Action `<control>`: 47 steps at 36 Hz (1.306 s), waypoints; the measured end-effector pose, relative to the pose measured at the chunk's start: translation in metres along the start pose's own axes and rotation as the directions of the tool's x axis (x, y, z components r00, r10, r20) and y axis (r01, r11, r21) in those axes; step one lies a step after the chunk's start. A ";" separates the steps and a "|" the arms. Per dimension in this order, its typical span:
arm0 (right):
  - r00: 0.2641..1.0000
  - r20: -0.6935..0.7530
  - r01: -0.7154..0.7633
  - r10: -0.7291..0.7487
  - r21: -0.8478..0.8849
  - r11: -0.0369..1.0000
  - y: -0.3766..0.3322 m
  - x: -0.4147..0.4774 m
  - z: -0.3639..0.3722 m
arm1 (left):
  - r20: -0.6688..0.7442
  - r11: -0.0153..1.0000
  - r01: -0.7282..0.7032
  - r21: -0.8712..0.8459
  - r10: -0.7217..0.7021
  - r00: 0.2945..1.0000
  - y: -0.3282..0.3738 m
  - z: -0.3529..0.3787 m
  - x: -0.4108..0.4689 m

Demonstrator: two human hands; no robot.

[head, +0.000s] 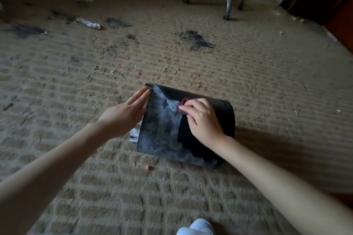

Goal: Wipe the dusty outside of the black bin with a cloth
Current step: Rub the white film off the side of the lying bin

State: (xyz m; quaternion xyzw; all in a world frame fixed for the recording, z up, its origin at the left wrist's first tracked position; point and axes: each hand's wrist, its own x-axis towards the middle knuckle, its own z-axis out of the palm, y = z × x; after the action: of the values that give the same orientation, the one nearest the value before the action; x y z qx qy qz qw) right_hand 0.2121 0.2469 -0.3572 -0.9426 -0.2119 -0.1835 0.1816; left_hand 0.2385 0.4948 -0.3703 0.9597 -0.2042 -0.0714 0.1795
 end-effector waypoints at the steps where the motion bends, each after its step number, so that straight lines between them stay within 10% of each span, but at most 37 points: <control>1: 1.000 -0.006 0.029 -0.029 -0.007 1.000 -0.006 -0.010 0.001 | -0.001 1.000 0.000 0.000 0.000 1.000 0.000 0.000 0.000; 9: 0.935 0.183 0.302 -0.303 0.036 0.953 -0.018 -0.037 -0.004 | -0.010 0.999 0.014 -0.035 -0.015 1.000 0.000 0.003 0.004; 14: 0.996 -0.091 0.002 0.005 0.081 0.997 -0.003 0.025 -0.017 | -0.008 0.998 0.017 -0.055 -0.017 1.000 0.000 0.005 0.002; 18: 0.977 0.144 -0.166 0.159 0.035 0.986 0.012 0.055 0.003 | -0.002 1.000 0.002 -0.017 -0.002 1.000 -0.002 0.004 -0.001; 29: 0.998 0.037 0.046 -0.045 -0.010 0.999 -0.014 0.008 0.001 | -0.004 0.985 -0.028 0.169 0.029 1.000 -0.003 0.001 -0.003; 38: 0.941 0.259 0.214 -0.220 0.051 0.975 -0.018 -0.006 -0.020 | -0.008 0.989 -0.019 0.149 0.020 1.000 0.001 0.005 -0.007; 47: 0.941 0.312 -0.144 0.132 0.016 0.989 0.002 0.068 -0.001 | -0.049 0.995 -0.011 0.104 0.016 0.999 0.005 0.000 -0.005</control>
State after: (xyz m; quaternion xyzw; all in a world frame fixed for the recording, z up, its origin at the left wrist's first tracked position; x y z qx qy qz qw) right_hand 0.2699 0.2673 -0.3281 -0.9685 -0.1748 -0.0157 0.1768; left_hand 0.2320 0.4929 -0.3683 0.9678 -0.2096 -0.0355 0.1349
